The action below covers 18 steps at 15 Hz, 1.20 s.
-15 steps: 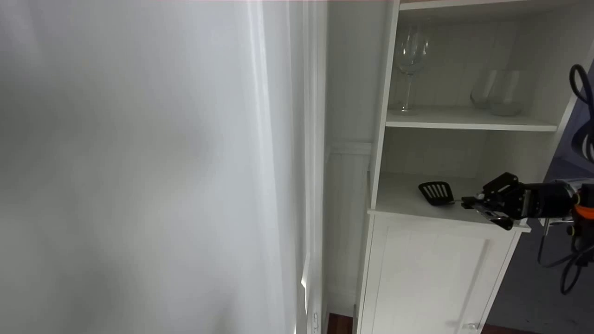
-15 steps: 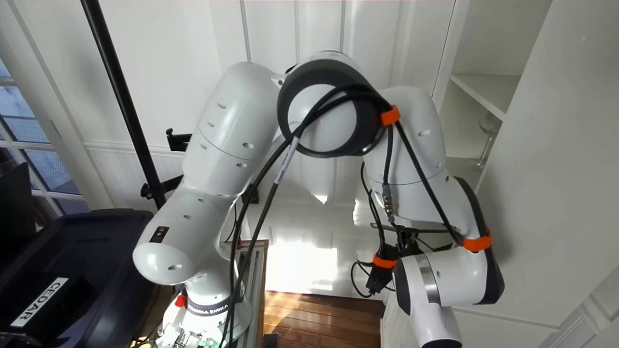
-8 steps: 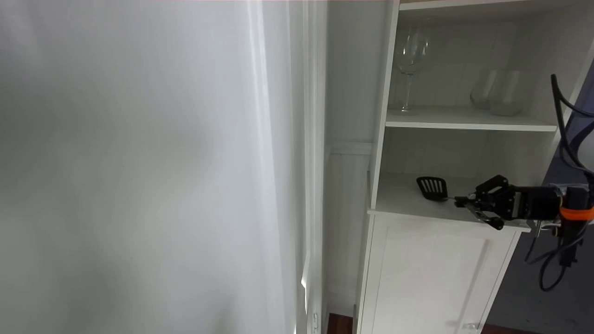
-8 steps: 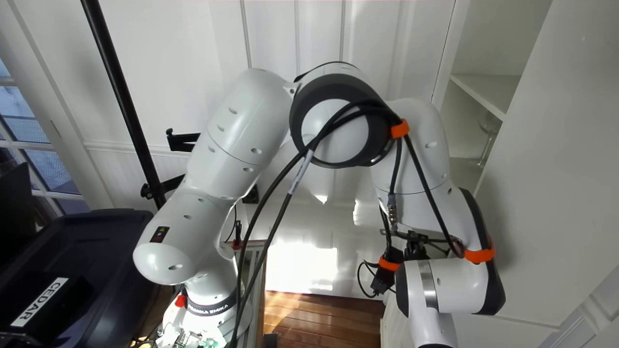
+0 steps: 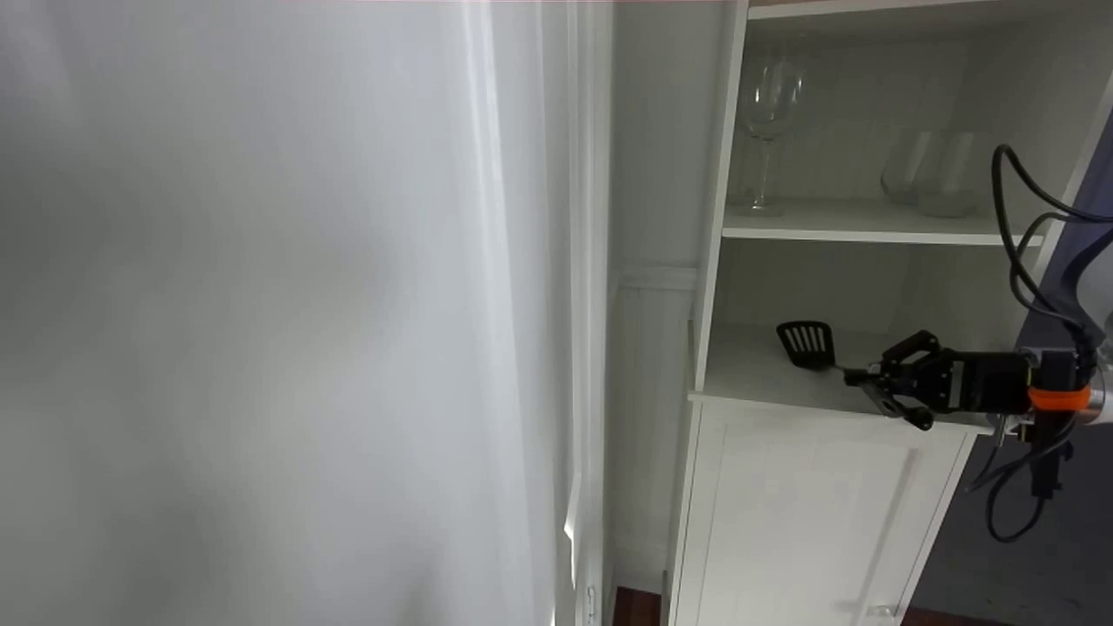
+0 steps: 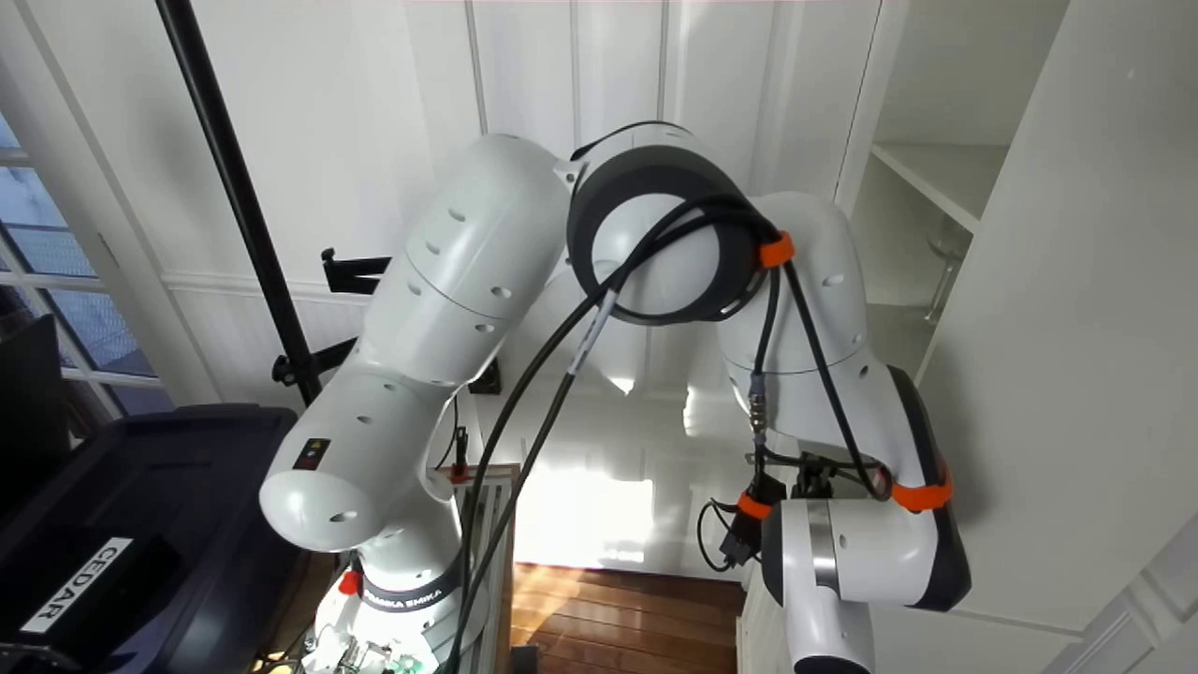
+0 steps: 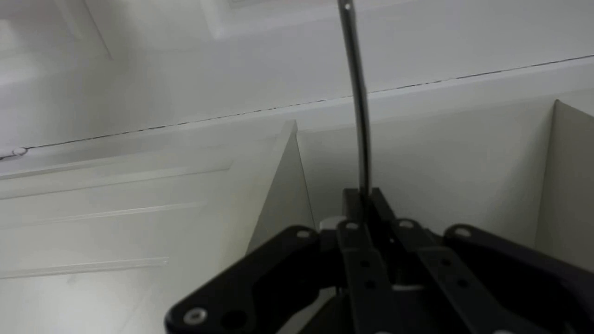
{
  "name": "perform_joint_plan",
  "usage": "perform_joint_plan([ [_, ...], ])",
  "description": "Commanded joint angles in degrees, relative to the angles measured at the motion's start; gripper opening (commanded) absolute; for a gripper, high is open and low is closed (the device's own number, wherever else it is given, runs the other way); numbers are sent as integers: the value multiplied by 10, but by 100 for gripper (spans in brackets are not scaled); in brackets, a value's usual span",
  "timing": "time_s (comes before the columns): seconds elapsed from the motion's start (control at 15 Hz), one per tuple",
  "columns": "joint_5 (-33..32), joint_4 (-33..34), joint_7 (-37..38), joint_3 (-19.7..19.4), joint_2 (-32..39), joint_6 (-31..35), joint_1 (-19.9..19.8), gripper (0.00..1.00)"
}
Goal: Pick up the spatula and place it on the bottom shelf
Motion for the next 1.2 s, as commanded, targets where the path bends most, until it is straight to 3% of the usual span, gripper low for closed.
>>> perform_joint_plan([
  [0.0,36,3,22,-5,3,22,15,32],
  [0.67,40,-13,96,-15,-17,96,30,98],
  [1.13,45,-9,141,-10,-17,129,33,100],
])
